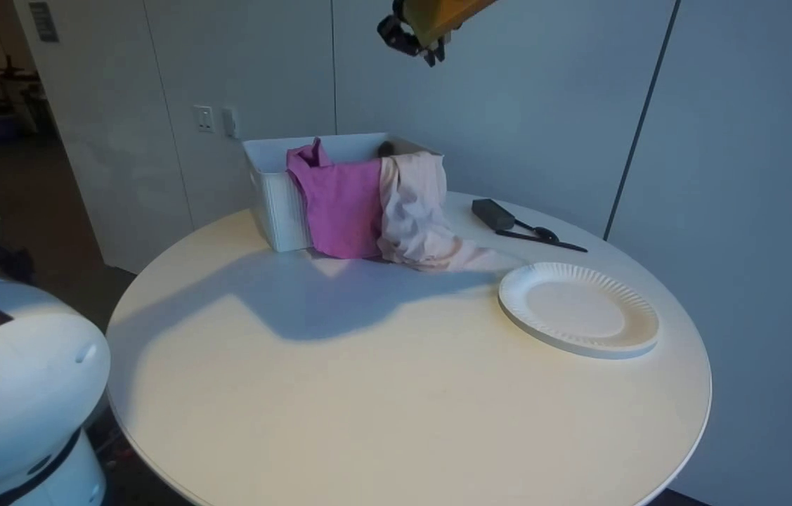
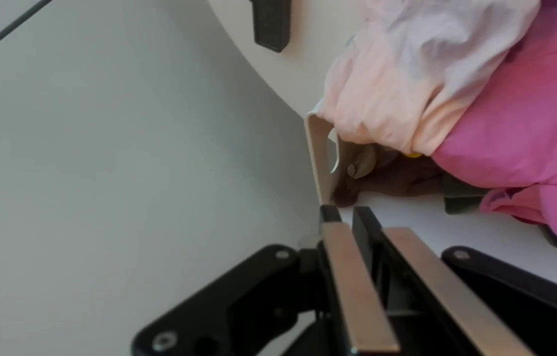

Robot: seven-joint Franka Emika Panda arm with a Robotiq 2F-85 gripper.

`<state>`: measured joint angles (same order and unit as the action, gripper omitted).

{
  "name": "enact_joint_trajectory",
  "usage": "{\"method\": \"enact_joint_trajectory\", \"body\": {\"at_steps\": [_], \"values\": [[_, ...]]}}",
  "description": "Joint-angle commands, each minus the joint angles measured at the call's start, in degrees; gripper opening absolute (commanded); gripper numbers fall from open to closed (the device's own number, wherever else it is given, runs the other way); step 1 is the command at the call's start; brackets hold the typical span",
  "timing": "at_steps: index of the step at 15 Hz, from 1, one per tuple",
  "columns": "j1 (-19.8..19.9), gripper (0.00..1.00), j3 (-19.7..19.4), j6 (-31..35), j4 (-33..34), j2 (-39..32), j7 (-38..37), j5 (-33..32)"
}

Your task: Move the clothes from the box and place them on the table

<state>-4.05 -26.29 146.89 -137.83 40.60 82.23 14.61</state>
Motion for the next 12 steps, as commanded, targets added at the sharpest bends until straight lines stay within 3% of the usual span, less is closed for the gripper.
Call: {"method": "enact_joint_trajectory", "body": {"at_steps": [1,5,8,12], "values": [[-0.45,0.44,-1.3,-5.43,-0.02,-5.73,-4.15,0.97],[1.19,0.76,0.18,-11.13,-0.59,-14.33,-8.49,1.0],[1.0,0.98,1.27,-19.08,1.37,-19.54,-10.47,3.05],[1.31,1.0,4.48,-19.47,3.06,-23.77,-8.53,6.2]]}}
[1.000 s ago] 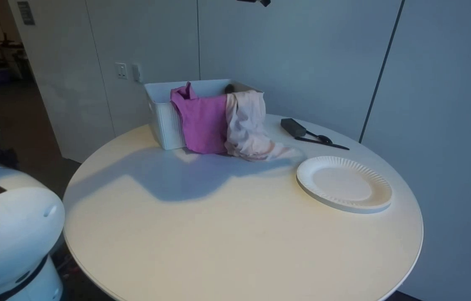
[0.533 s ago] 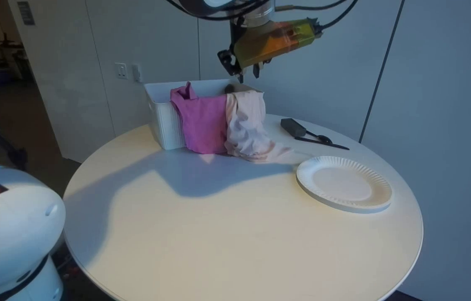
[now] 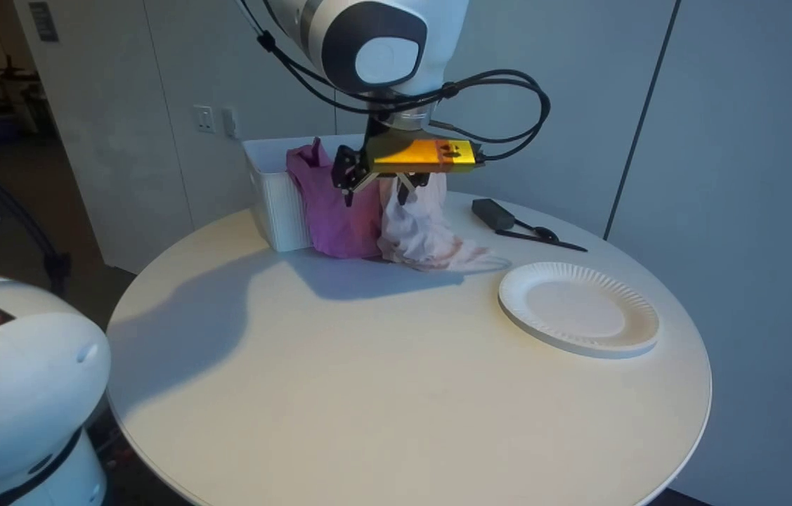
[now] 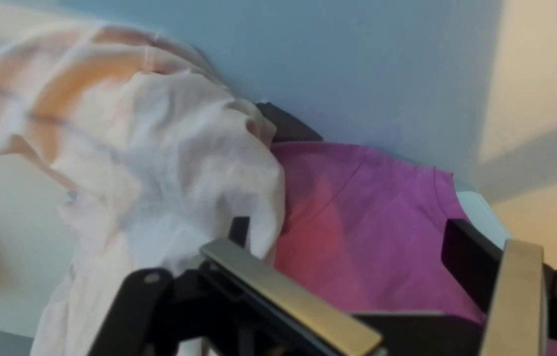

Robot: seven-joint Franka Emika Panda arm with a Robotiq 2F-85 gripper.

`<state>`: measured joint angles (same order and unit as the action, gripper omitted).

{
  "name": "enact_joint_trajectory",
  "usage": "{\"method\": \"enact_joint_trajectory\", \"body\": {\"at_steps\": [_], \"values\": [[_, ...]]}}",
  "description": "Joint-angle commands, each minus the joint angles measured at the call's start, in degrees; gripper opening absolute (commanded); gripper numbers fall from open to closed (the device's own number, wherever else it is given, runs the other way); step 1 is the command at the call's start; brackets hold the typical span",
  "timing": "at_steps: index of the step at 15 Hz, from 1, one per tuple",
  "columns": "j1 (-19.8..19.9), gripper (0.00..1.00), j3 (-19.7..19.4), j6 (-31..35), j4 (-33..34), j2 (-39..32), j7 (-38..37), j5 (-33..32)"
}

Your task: Move the clothes from the box and place them on the table

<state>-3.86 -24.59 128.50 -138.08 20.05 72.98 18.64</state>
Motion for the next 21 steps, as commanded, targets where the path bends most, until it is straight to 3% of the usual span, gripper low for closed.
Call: {"method": "enact_joint_trajectory", "body": {"at_steps": [1,5,10,14,19,21], "values": [[1.32,1.0,3.62,-1.1,4.06,-4.4,0.59,2.39],[3.16,1.0,7.11,4.84,6.03,-8.83,-0.59,-0.49],[4.81,1.0,8.63,12.26,8.18,-13.4,1.41,1.05],[5.7,1.0,9.05,13.91,10.61,-16.87,3.6,4.5],[7.86,1.0,10.31,11.99,14.3,-21.37,10.49,12.48],[9.17,1.0,11.18,11.14,16.06,-23.7,11.49,12.73]]}}
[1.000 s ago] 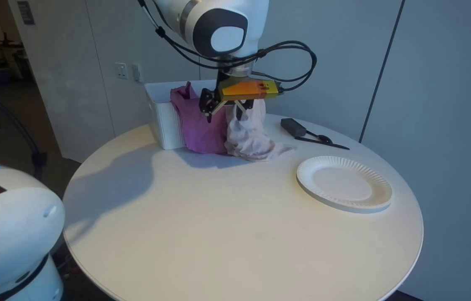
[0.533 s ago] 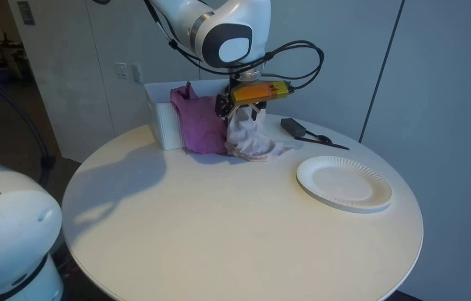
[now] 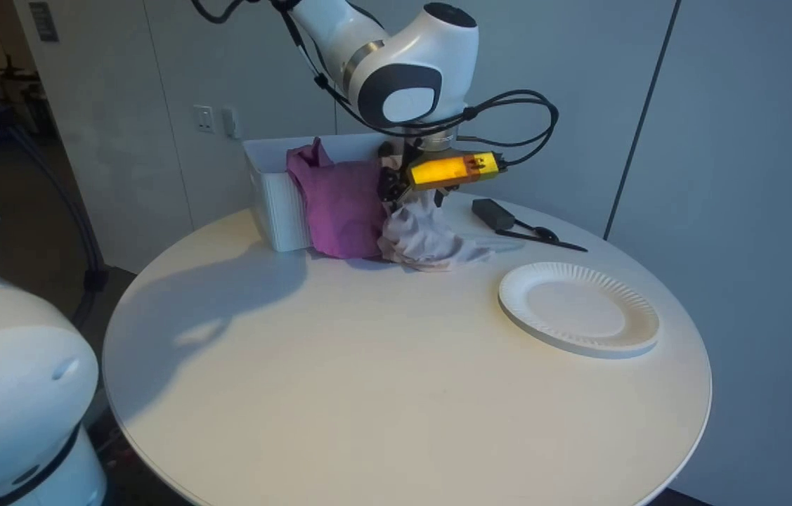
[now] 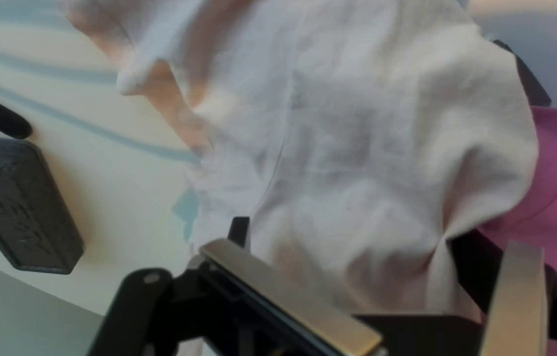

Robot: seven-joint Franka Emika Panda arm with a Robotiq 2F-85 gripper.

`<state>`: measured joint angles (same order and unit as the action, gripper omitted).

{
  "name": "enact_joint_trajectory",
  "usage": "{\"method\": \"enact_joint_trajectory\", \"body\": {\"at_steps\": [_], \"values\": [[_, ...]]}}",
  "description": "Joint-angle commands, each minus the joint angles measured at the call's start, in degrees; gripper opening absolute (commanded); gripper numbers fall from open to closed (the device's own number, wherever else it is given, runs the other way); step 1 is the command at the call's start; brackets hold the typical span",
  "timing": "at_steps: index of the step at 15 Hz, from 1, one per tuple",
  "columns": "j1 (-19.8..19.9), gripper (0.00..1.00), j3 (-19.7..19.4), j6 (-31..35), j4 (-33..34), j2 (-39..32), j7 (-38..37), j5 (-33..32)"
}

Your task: Move the clothes from the box and place them on the table

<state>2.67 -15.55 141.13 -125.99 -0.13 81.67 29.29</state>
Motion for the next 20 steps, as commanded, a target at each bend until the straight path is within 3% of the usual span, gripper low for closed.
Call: {"method": "enact_joint_trajectory", "body": {"at_steps": [1,8,9,11,17,19,20], "values": [[3.41,1.0,2.59,-2.64,4.94,-4.64,2.92,2.13],[8.15,1.0,5.68,-11.73,10.13,-9.49,2.97,1.46],[8.67,0.75,5.93,-12.55,10.62,-9.84,2.74,1.56],[9.57,0.68,6.3,-13.96,11.57,-10.44,2.24,1.49],[11.0,0.2,6.71,-16.64,13.3,-11.17,1.58,1.32],[11.15,0.05,6.84,-16.83,13.34,-11.01,1.8,1.52],[11.14,0.03,6.91,-16.79,13.26,-10.73,1.85,1.6]]}}
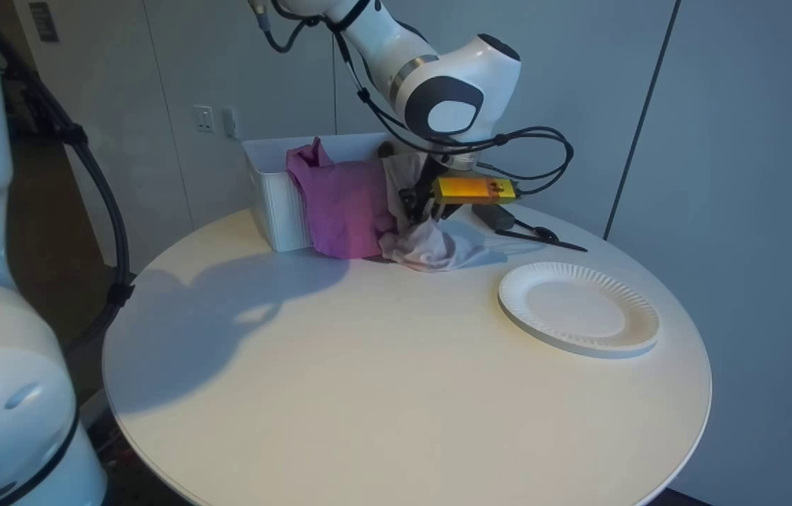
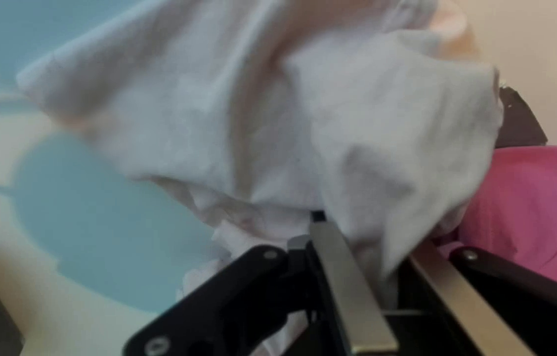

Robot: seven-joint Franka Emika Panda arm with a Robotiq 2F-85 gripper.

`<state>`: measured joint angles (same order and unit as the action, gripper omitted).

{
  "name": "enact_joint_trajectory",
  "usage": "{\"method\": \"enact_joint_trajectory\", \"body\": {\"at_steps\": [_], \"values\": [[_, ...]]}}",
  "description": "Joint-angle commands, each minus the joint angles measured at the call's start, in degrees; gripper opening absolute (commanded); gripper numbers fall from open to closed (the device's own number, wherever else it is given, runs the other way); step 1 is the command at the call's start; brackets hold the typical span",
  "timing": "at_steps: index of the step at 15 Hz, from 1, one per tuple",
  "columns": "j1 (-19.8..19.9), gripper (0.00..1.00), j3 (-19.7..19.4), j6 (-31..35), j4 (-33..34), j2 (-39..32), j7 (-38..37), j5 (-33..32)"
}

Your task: Move the clothes from the box and place them on the table

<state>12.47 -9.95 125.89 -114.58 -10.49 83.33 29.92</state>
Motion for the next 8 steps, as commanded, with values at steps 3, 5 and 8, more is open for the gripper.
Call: {"method": "enact_joint_trajectory", "body": {"at_steps": [3,5,8], "values": [[1.28,0.02,1.66,-0.69,1.2,1.14,1.29,1.42],[1.23,0.04,1.87,-0.08,0.59,2.58,2.18,2.04],[0.97,0.03,1.63,-0.45,0.35,4.16,2.17,1.63]]}}
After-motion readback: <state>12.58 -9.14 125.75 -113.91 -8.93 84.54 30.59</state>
